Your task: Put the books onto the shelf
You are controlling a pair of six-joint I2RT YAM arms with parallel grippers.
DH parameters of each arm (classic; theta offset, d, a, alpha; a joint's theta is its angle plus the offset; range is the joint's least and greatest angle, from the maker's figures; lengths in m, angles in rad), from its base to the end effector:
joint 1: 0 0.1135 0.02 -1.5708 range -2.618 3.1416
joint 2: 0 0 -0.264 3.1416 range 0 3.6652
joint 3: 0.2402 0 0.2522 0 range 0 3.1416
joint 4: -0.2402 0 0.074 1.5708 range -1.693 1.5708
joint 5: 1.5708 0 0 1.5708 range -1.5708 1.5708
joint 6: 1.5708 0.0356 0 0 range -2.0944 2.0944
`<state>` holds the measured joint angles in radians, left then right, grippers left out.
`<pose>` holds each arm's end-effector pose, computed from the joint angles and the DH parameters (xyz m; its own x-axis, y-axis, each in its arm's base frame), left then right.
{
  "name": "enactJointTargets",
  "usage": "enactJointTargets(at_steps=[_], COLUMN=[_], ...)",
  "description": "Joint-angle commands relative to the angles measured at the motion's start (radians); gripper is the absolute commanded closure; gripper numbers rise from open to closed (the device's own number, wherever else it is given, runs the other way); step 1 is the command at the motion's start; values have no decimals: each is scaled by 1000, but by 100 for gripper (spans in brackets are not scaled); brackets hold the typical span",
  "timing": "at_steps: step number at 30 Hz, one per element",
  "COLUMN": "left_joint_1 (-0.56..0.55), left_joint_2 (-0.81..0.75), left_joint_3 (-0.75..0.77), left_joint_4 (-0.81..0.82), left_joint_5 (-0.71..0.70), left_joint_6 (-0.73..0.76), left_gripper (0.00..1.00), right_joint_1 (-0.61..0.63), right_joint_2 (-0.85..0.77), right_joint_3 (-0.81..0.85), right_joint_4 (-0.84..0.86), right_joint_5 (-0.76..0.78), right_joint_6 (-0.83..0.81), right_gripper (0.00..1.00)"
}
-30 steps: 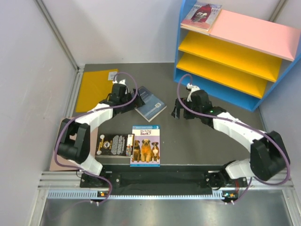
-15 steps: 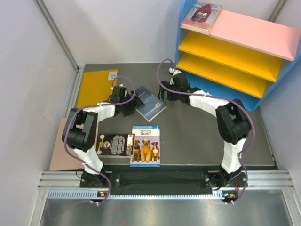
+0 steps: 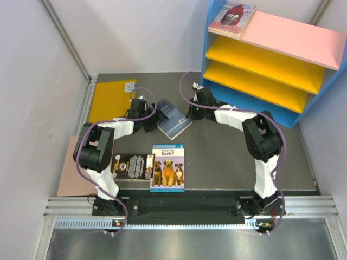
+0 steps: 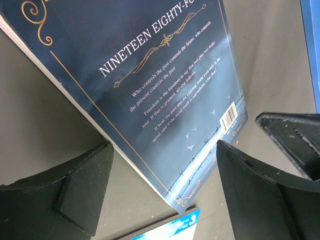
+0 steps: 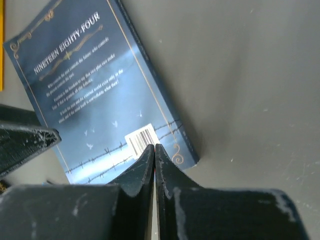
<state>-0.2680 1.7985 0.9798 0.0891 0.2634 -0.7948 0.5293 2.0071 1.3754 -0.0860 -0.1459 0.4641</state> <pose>0.3558 -0.1073 0.1606 -0.7663 -0.5042 -0.3983 -0.1486 0.7421 -0.6536 0.3832 0.2301 0.1847 -0.7735 0.0606 -0.6308 -0.2772 0.8629 0.4227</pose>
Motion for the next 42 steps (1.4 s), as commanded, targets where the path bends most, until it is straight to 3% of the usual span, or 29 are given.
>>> enactJointTargets(at_steps=[1, 9, 26, 32, 37, 42], left_joint_1=[4, 4, 0, -7, -22, -37], left_joint_2=[2, -13, -94, -45, 8, 51], left_joint_3=[26, -4, -65, -27, -38, -49], left_joint_4=[40, 147, 414, 351, 383, 454], left_joint_5=[-9, 7, 65, 68, 79, 108], left_joint_6=[2, -29, -66, -58, -76, -86], left_gripper=[12, 14, 14, 14, 19, 32], right_joint_1=[28, 52, 72, 72, 72, 72], right_joint_2=[4, 113, 176, 180, 188, 194], right_joint_3=[60, 126, 123, 119, 119, 122], right_joint_4=[-58, -187, -201, -195, -195, -196], right_joint_5=[-26, -4, -47, -53, -66, -73], right_joint_6=[-16, -42, -50, -51, -48, -50], right_gripper=[100, 100, 100, 100, 100, 100])
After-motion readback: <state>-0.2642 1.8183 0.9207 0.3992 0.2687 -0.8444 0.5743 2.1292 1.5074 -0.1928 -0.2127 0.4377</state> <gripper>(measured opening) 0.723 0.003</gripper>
